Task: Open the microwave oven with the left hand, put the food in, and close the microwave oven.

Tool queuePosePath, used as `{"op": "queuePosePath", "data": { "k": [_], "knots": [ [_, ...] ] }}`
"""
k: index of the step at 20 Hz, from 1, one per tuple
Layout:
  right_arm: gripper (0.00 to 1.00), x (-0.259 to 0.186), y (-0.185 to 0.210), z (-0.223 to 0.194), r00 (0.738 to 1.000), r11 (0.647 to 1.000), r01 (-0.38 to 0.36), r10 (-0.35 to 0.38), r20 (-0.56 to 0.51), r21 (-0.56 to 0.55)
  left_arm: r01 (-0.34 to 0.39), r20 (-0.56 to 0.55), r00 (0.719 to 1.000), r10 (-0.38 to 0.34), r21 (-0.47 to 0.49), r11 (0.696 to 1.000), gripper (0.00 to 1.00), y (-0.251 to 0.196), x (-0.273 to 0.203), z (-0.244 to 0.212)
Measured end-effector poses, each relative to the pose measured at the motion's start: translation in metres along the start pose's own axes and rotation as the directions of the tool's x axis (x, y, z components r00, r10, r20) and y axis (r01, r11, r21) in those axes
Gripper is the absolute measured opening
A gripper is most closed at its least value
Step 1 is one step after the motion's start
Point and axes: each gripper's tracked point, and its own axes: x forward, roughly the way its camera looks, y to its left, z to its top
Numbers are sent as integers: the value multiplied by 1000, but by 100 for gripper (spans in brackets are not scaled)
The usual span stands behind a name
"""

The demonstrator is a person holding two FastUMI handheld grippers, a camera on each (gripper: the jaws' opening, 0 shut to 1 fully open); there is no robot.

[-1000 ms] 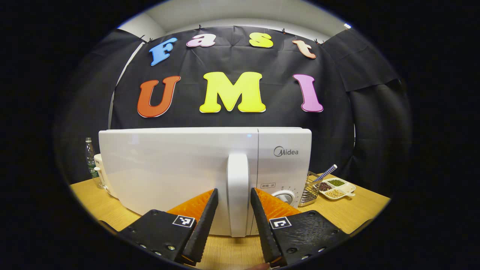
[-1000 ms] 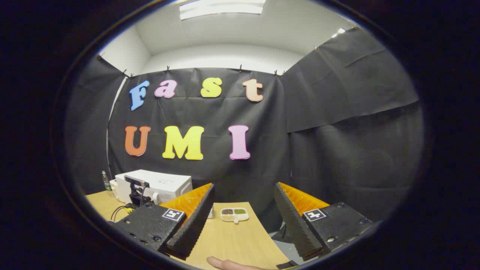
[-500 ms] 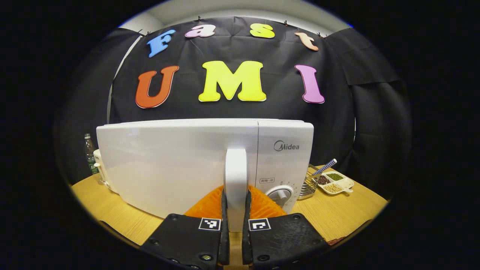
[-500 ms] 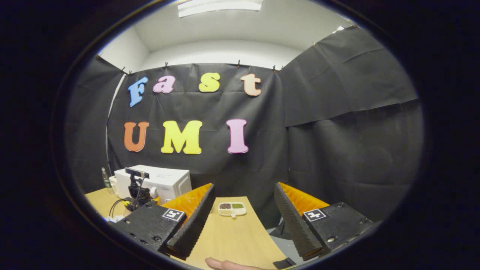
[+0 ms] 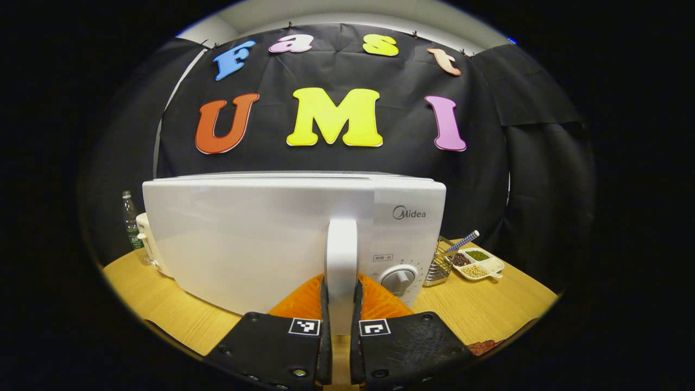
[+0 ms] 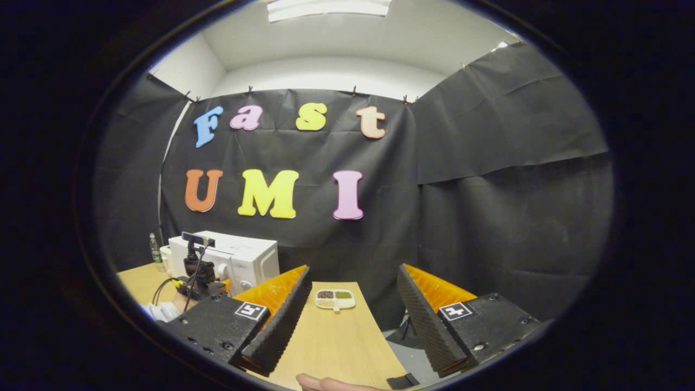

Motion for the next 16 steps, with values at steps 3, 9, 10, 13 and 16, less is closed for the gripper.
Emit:
{"op": "queuePosePath", "data": {
  "k": [3,9,10,13,16],
  "knots": [
    [94,-1,10,-7,999,1000,-26,26,-20,-7,39,9,999,-39,-18,999,13,4,-25,-4],
    [94,-7,38,-13,994,996,-87,88,-67,13,111,2,994,-111,-1,994,12,22,-84,-16],
    [94,-9,44,-14,992,995,-101,103,-75,23,118,-8,993,-118,-3,993,14,26,-94,-17],
    [94,-15,58,-15,986,991,-131,134,-95,43,129,-2,992,-129,9,992,13,42,-120,-20],
    [100,-22,79,-22,973,980,-182,191,-127,77,140,17,990,-141,20,990,17,61,-148,-25]
  ]
}}
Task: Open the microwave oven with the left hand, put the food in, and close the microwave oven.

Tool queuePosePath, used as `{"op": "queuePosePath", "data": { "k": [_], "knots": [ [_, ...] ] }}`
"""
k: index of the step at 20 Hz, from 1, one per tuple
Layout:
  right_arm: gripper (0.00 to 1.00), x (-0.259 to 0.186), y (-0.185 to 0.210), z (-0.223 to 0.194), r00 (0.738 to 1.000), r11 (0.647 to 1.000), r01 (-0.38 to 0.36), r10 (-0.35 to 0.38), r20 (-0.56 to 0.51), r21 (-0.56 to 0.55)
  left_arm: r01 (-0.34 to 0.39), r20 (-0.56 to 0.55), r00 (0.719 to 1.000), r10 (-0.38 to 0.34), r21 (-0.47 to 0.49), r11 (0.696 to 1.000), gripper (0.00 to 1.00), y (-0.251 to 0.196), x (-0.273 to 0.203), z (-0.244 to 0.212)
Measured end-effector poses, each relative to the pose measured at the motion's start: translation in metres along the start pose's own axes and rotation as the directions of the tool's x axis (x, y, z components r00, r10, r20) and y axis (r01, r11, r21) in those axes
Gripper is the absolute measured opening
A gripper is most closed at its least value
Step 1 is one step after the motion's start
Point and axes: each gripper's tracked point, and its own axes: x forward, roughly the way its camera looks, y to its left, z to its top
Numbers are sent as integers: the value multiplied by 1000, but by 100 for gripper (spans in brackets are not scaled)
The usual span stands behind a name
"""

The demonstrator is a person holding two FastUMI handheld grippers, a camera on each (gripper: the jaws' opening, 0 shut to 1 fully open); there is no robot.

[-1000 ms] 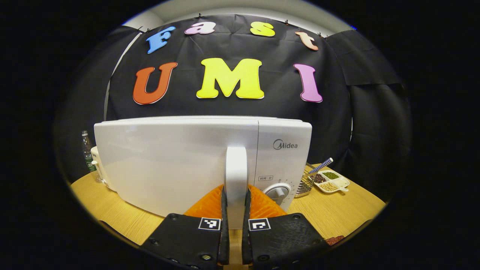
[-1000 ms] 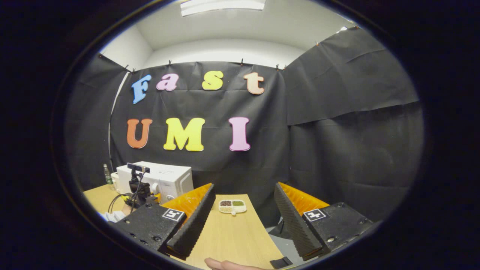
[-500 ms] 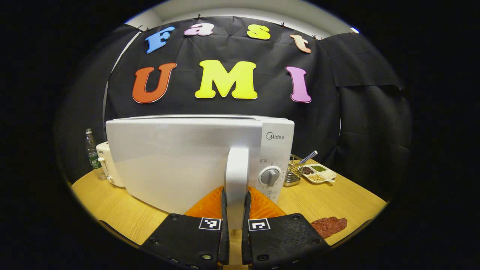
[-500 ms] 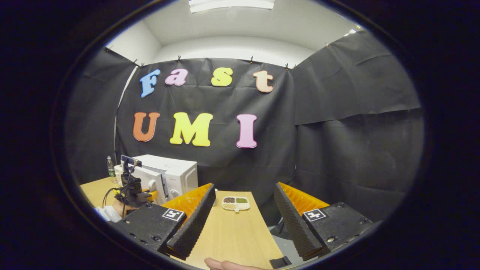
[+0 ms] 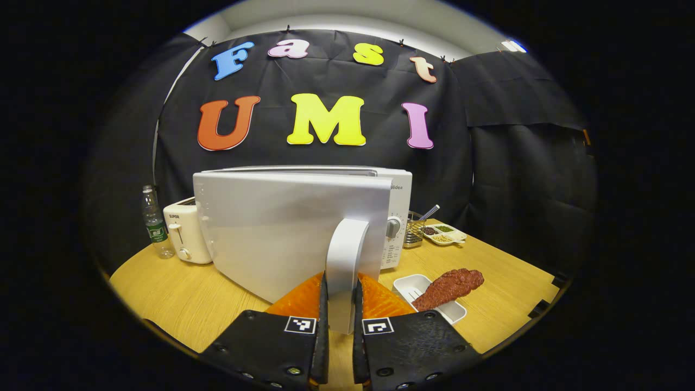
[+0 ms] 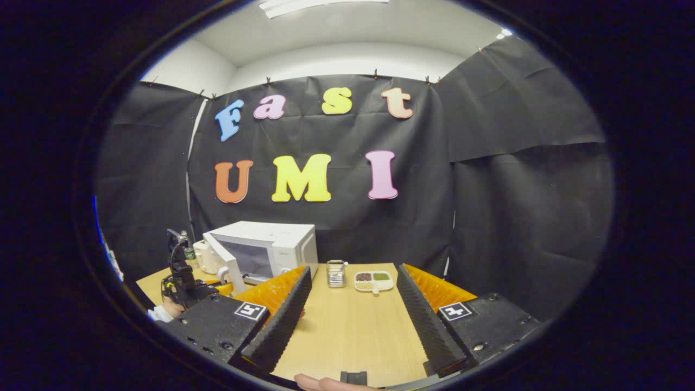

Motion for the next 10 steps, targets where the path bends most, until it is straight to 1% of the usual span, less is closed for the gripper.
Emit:
{"op": "queuePosePath", "data": {
  "k": [1,2,3,4,5,6,7,8,9,10],
  "knots": [
    [94,0,5,-1,1000,1000,-14,14,-4,0,-2,2,1000,2,0,1000,17,8,-12,-3],
    [100,0,9,-1,1000,1000,-22,22,-8,0,-5,9,1000,5,-3,1000,17,16,-24,-5],
    [94,0,12,-1,1000,1000,-29,29,-8,-3,-14,14,1000,14,-17,1000,17,27,-38,-8],
    [100,1,16,-1,999,999,-34,34,-4,-7,-26,13,1000,27,-26,999,20,39,-49,-11],
    [100,1,21,-1,999,999,-38,38,-1,-10,-38,-3,999,38,-33,999,22,52,-61,-17],
    [100,3,26,-3,999,999,-44,44,-2,-15,-57,-24,998,56,-39,998,33,67,-78,-26],
    [100,4,31,-6,999,999,-50,50,-8,-17,-86,-16,996,85,-48,995,46,85,-92,-28],
    [100,6,36,-10,998,998,-58,58,-15,-18,-113,-3,994,113,-73,991,64,102,-104,-26],
    [100,8,41,-13,998,998,-67,66,-22,-21,-128,-3,992,129,-91,987,72,118,-116,-27],
    [100,10,46,-15,997,997,-72,71,-31,-26,-149,-17,989,148,-109,983,84,130,-127,-32]
  ]
}}
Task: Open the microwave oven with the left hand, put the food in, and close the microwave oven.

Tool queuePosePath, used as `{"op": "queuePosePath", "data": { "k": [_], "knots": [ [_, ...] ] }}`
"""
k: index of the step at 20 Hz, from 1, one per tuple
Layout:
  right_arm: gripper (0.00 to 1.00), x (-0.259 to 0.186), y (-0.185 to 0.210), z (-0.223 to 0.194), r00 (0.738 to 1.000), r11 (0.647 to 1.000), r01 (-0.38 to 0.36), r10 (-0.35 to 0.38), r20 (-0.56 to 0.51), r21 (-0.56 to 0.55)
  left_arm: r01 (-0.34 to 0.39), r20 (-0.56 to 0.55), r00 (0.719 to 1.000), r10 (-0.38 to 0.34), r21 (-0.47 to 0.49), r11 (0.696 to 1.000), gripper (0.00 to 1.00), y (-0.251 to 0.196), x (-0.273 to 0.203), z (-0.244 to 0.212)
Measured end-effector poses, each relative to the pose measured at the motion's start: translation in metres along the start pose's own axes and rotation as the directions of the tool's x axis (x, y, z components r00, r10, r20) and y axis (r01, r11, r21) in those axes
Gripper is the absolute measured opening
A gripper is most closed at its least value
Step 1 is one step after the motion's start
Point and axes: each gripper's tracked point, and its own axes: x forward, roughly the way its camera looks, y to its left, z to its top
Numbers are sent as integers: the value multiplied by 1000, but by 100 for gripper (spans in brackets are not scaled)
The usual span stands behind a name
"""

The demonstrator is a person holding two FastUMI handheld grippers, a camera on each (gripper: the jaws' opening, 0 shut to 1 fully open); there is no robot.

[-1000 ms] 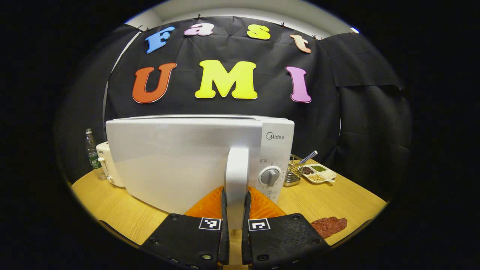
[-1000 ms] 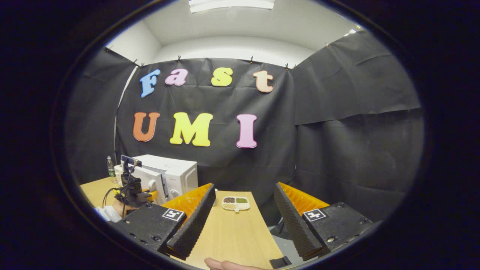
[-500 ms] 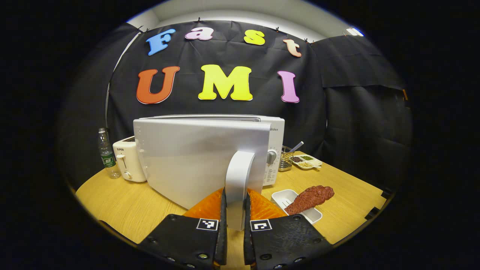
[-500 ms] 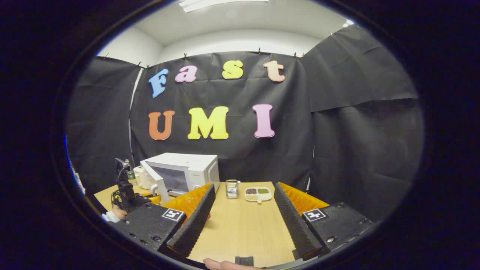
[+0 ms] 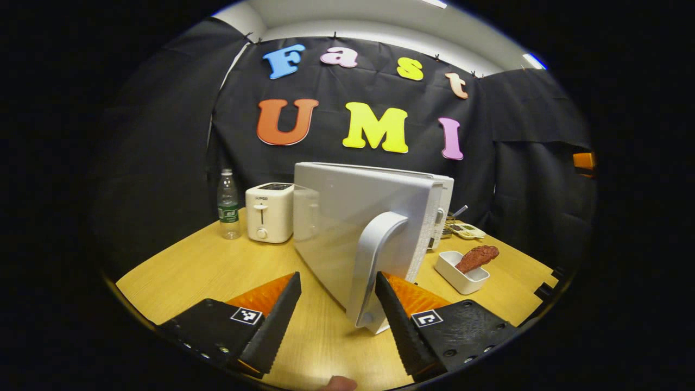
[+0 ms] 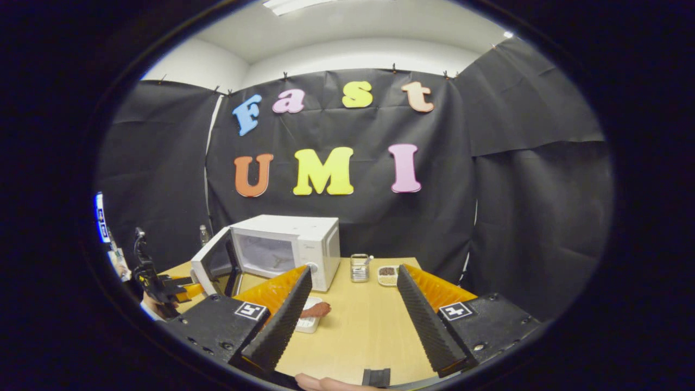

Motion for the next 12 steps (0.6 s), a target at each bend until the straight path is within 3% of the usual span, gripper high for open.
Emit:
{"op": "queuePosePath", "data": {
  "k": [6,9,10,11,12],
  "knots": [
    [100,11,29,-12,999,999,-34,33,-41,-13,-114,0,993,114,26,993,93,62,-44,-2],
    [100,17,35,-11,998,999,-38,36,-48,-31,-144,22,989,145,-16,989,93,77,-62,3],
    [94,20,38,-14,998,999,-39,37,-57,-32,-144,24,989,145,-23,989,81,76,-67,4],
    [100,24,39,-17,997,999,-41,39,-69,-29,-144,32,989,144,-23,989,92,74,-73,8],
    [100,29,41,-20,995,999,-46,44,-84,-24,-146,48,988,146,-14,989,92,73,-79,15]
  ]
}}
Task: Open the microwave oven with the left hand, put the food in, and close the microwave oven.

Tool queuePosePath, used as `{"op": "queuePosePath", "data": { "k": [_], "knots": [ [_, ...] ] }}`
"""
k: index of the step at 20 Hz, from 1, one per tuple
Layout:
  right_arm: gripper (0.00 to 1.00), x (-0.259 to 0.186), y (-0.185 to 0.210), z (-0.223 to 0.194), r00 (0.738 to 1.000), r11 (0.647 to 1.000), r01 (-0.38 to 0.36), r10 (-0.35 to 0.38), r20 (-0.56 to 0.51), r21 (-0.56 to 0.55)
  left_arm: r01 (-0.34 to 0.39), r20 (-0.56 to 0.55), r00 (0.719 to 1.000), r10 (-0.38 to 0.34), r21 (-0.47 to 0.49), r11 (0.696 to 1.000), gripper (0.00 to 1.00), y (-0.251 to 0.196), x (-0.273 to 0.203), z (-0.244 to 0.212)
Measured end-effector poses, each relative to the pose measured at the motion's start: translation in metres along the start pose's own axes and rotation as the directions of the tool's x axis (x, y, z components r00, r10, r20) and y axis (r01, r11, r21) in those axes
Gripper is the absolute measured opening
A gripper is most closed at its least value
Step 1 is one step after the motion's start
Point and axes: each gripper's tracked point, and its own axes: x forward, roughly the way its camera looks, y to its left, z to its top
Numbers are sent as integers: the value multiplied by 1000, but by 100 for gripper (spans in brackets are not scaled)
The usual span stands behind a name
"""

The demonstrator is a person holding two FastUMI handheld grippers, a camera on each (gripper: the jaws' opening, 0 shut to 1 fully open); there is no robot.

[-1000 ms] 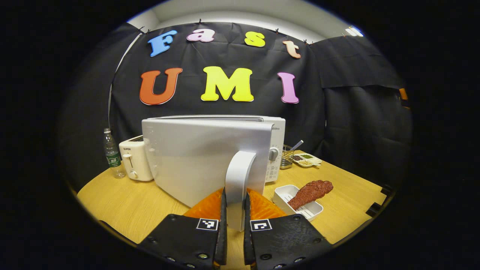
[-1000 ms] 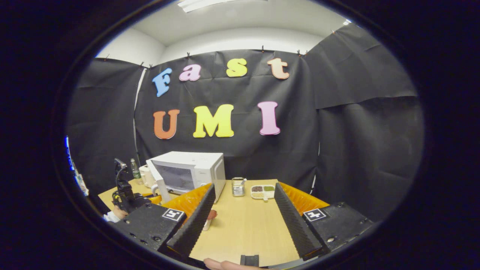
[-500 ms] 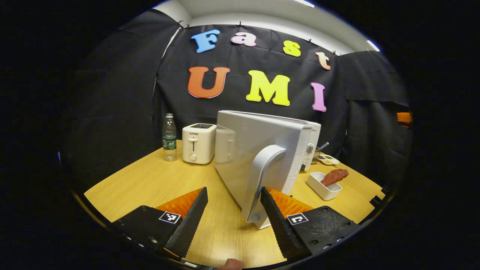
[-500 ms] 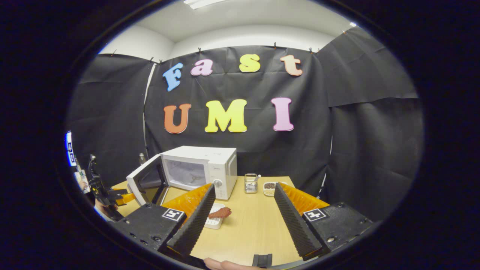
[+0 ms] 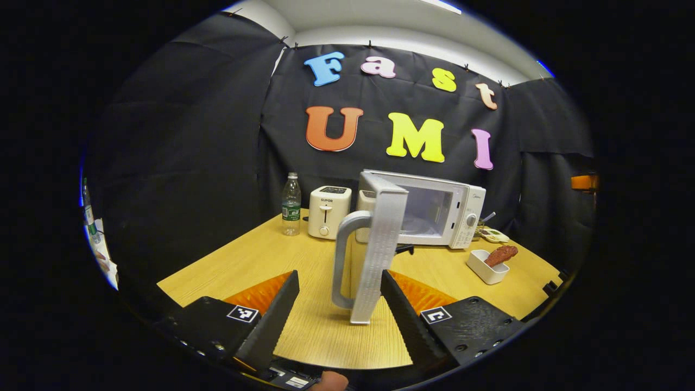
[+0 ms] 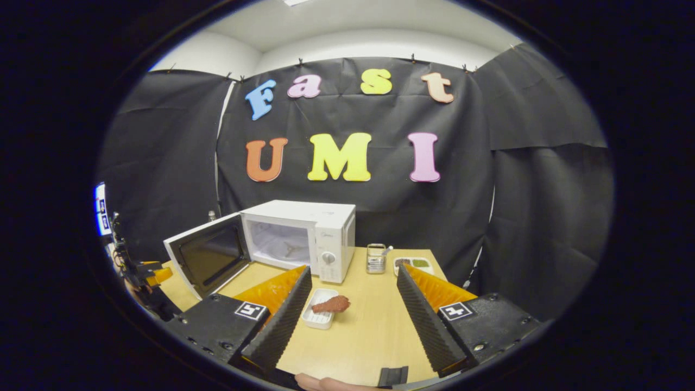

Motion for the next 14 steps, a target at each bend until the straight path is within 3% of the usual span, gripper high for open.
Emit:
{"op": "queuePosePath", "data": {
  "k": [6,8,12,14],
  "knots": [
    [100,41,8,-32,987,998,-53,59,-147,42,-52,123,992,42,77,996,92,-13,-29,55],
    [94,57,12,-47,974,994,-83,95,-204,67,-28,128,992,18,74,997,92,-32,-34,67],
    [100,98,16,-84,929,981,-143,179,-324,130,28,130,991,-34,48,998,92,-65,-32,88],
    [100,123,15,-109,890,970,-153,217,-400,187,34,145,989,-43,61,998,92,-74,-32,96]
  ]
}}
